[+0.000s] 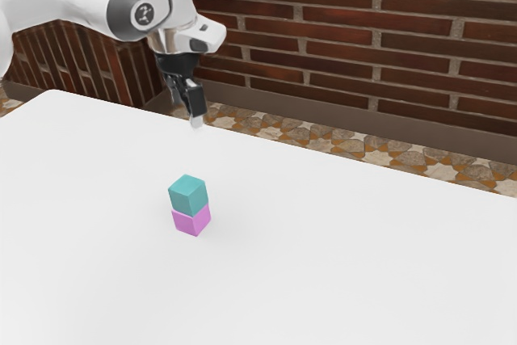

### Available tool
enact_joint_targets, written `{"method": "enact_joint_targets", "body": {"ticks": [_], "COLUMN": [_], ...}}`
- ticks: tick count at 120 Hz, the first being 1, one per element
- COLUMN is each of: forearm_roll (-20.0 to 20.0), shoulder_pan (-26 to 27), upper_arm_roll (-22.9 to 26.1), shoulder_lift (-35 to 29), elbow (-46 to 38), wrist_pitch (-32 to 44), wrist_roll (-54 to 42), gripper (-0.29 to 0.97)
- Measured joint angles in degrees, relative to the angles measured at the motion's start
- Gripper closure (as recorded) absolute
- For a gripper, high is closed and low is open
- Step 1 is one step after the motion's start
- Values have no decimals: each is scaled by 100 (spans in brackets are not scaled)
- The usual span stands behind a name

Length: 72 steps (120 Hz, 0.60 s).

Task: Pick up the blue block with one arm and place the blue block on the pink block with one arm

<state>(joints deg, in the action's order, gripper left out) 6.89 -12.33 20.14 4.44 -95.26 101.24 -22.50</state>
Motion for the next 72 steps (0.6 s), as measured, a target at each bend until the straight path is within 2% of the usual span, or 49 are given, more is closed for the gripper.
{"method": "enact_joint_targets", "body": {"ticks": [12,27,36,72], "forearm_roll": [282,430,464,420], "shoulder_pan": [736,1308,1370,1046], "upper_arm_roll": [-241,-320,-372,-406], "shoulder_lift": [-78,-95,-93,-86], "elbow": [884,1138,1148,1140], "wrist_pitch": [-651,-1203,-1400,-1712], "wrist_roll": [-333,-662,-805,-1220], "gripper": [0,0,0,0]}}
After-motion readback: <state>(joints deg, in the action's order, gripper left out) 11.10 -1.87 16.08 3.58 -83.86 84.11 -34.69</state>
